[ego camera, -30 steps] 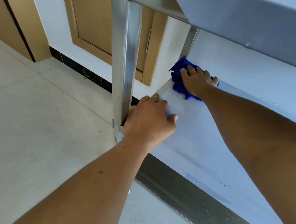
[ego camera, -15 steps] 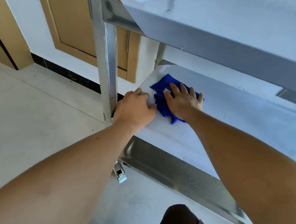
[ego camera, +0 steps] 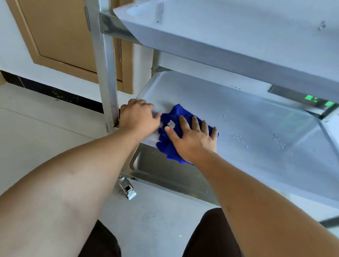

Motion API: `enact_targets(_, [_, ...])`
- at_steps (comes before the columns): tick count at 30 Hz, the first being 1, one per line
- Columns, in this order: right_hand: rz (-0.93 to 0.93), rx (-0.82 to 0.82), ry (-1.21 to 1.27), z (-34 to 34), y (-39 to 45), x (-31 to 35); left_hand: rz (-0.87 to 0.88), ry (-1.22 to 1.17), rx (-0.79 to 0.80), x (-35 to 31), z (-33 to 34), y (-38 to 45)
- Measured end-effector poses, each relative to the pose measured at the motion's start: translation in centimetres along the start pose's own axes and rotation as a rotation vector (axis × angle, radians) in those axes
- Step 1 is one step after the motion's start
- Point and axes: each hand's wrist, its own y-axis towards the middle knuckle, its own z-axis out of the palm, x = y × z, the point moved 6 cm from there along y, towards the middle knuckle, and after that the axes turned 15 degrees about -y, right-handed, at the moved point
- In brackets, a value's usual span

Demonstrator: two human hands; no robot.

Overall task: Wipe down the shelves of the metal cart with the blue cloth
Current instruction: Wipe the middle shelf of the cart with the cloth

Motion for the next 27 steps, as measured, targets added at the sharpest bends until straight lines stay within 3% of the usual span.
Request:
enact_targets(4, [-0.007,-0.019,0.015,-0.1,-2.6,-1.0,-0.020,0.104,0.042,-1.1,-0.1,-0.1])
enact_targets(7, [0.037,-0.045,-0.020,0.4,-4.6,-2.2,0.025,0.030,0.047,-3.0,0.5,0.1])
enact_targets(11, [0.158,-0.046,-0.063,1.6,-6.6,-5.6,0.096,-0.107,0.103,-8.0,2.6,-0.6])
enact_targets(16, [0.338,0.058,-0.039,2.3,-5.1,-10.7,0.098,-0.100,0.152,-11.5,5.4,-1.8])
enact_targets(27, [0.289,0.107,-0.068,2.0,0.3,-11.2,0.139,-0.067,0.097,-11.7,6.0,-2.2])
